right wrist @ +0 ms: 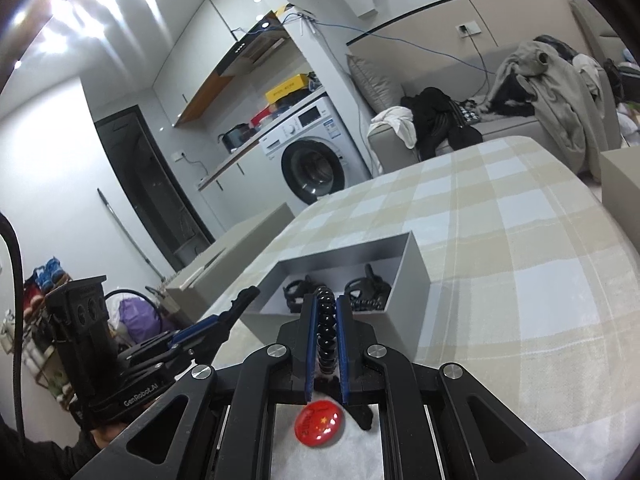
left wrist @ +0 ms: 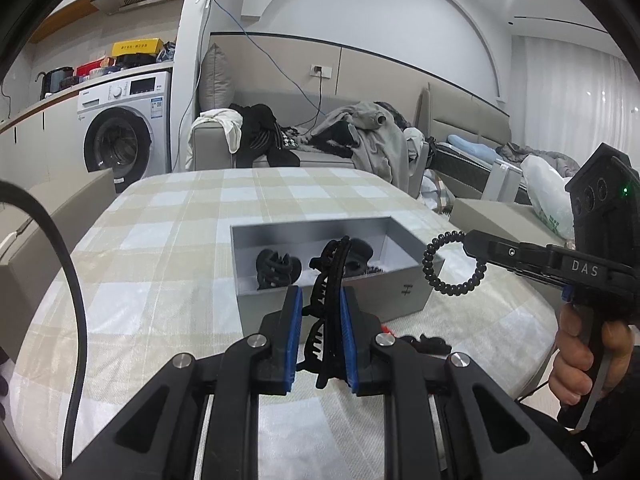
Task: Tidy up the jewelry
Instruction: 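Carry the bracelet into the gray box with the right tool while the left tool carries the clip in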
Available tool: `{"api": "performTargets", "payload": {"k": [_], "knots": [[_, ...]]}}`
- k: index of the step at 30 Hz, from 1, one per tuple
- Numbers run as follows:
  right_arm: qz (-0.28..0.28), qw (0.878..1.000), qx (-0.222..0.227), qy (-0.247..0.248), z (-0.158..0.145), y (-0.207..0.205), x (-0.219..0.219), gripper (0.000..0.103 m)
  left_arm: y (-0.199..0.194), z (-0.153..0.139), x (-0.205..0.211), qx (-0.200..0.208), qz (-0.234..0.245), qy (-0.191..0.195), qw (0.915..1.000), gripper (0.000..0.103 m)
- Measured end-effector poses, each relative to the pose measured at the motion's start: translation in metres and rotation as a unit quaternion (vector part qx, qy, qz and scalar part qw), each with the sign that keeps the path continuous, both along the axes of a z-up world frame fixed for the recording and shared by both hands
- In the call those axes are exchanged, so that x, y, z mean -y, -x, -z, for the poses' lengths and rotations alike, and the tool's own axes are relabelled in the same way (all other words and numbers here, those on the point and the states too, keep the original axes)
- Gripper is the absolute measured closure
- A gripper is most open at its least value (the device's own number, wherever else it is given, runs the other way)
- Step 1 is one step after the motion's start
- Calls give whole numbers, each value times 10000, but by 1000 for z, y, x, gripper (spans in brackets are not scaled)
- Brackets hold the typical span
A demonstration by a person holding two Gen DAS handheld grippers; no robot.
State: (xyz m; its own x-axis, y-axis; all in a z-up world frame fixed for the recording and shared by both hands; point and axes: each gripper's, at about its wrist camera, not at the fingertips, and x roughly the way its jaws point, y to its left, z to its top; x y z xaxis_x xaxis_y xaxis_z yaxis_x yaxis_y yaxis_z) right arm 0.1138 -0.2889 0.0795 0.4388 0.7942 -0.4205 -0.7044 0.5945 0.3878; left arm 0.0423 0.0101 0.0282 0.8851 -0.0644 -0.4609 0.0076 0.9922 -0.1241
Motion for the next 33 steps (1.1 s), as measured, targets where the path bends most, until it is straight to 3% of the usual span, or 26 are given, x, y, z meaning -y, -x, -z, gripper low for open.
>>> {"api": "performTargets", "payload": {"k": [15,33], "knots": [[-54,9991,220,-370,-35,-9,-15,95,-23,-30,-2,453,-134,-67,9989,89],[-90,9994,-141,-310,-20,-35,-33,95,-42,-8,-15,78,-362,38,9993,89]]}}
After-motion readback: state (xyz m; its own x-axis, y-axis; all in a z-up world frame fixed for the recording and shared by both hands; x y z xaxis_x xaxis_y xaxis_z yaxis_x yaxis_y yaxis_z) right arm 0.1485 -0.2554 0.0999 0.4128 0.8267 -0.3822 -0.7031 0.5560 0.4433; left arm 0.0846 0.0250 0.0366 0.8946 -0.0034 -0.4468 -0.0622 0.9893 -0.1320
